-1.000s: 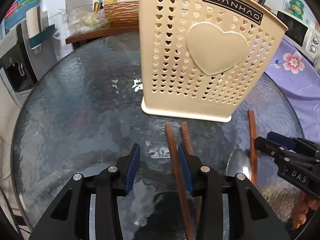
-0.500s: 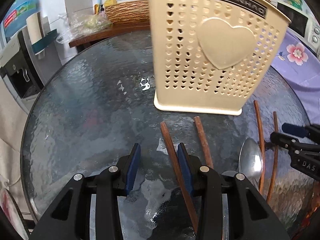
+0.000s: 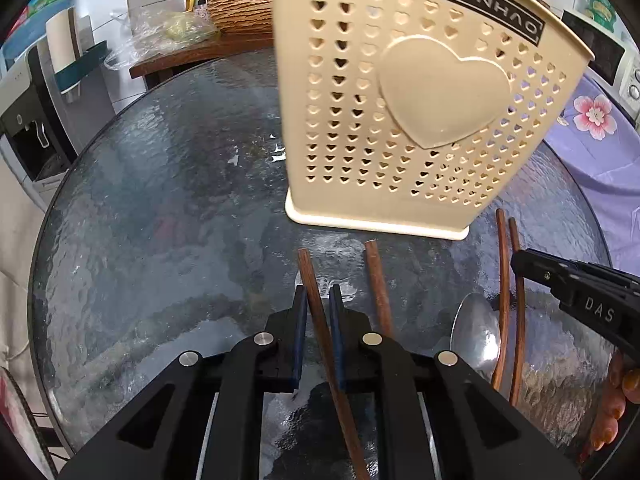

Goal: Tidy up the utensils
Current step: 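Grasp a wooden chopstick with the right tool while the left tool grasps another wooden chopstick, then lift both wooden chopsticks and carry them over the cream holder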

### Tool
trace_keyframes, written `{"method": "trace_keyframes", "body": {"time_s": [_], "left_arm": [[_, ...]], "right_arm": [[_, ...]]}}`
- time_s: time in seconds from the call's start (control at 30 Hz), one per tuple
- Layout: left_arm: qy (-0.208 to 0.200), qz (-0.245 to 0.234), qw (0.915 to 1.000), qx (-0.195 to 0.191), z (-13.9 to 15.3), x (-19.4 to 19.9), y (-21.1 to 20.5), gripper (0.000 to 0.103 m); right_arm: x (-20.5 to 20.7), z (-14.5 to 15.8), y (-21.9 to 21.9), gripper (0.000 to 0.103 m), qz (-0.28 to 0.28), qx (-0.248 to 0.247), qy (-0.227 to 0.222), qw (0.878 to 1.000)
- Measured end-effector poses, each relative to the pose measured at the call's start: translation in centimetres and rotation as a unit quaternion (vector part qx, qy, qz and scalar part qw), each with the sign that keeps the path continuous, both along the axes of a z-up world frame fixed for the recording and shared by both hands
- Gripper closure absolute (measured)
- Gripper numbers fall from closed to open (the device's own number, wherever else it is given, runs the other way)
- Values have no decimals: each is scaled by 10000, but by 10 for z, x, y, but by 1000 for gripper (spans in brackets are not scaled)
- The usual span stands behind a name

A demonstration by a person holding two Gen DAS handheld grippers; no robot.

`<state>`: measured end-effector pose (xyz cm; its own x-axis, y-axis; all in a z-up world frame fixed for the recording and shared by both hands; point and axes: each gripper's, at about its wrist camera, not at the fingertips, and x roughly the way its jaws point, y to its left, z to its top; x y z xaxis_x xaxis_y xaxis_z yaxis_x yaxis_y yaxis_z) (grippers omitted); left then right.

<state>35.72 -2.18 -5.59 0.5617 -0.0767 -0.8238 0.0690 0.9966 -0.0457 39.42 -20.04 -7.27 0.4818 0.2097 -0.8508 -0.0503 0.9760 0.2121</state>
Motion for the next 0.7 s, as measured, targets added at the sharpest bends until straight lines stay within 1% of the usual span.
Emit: {"method": "trace_keyframes", "body": {"time_s": [0.1, 0.23, 0.33, 0.53, 0.7], "left_arm": [[-8, 25, 10000, -9, -1, 1, -1, 95], [-13, 52, 10000, -70, -1, 1, -1, 95], [-25, 104, 9998, -161, -2, -1, 1, 95], [-84, 96, 9995, -293, 1, -4, 5, 96], [-292, 85, 9985, -459, 18, -16, 8, 97]], "right_arm": [[5, -2, 2, 93, 13, 9, -12, 10000], [0, -3, 0, 94, -48, 90, -74, 9999], [5, -5, -9, 95, -133, 109, -160, 9997], [-2, 2, -15, 95, -118, 227, -515, 9983], [-20, 24, -16, 95, 54, 201, -1016, 9946]]}}
